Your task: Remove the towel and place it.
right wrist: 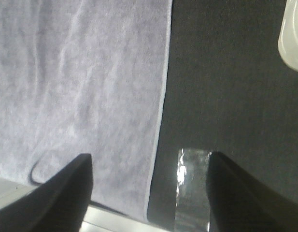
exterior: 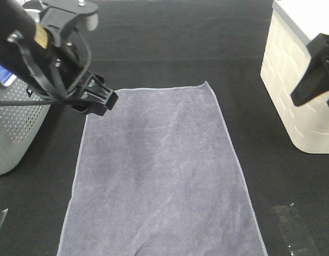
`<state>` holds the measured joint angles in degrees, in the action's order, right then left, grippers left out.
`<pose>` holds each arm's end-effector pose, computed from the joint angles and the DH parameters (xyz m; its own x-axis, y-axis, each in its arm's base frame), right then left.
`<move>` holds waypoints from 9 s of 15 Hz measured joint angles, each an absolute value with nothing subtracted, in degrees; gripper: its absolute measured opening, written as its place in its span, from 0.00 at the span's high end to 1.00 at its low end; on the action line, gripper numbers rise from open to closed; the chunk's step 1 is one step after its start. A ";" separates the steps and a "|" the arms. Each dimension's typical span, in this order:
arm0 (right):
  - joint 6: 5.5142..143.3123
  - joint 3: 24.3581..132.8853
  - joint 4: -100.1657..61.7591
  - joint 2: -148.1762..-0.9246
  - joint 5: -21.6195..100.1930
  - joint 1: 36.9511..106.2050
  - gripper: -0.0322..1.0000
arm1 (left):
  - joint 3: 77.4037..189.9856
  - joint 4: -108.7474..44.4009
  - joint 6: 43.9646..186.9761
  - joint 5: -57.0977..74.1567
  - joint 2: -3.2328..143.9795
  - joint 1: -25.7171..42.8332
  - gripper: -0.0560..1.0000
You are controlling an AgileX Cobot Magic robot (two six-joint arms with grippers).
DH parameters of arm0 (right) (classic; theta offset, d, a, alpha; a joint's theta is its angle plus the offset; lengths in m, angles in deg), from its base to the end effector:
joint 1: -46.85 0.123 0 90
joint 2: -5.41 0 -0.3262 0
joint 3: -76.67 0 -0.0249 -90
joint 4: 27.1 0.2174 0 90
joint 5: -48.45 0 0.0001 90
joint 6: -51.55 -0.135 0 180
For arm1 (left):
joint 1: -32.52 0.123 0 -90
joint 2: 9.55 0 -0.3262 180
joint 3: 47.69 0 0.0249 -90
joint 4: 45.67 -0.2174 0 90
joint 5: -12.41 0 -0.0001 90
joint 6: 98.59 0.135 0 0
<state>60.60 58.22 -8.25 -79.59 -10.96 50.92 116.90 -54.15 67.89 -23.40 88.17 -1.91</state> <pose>0.2267 0.0538 0.2986 -0.9478 -0.0539 -0.3143 -0.1431 0.9527 0.2681 0.2734 -0.1732 0.2688 -0.7604 0.3818 -0.5254 0.4415 0.8972 0.0131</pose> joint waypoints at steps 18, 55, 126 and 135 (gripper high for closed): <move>64.39 105.66 -12.49 -119.53 -0.71 60.83 0.46 | 150.31 -46.47 67.49 -21.85 119.92 12.41 0.39; 63.12 116.03 -15.47 -146.97 11.33 60.83 0.97 | 157.70 -46.99 67.66 -21.56 124.84 12.64 0.39; 51.55 127.72 -32.48 -160.67 54.98 58.82 0.29 | 186.06 -54.72 67.72 26.85 158.30 21.35 0.38; 51.55 127.72 -29.73 -150.58 41.86 58.77 0.28 | 186.06 -54.55 67.72 20.43 154.69 21.58 0.38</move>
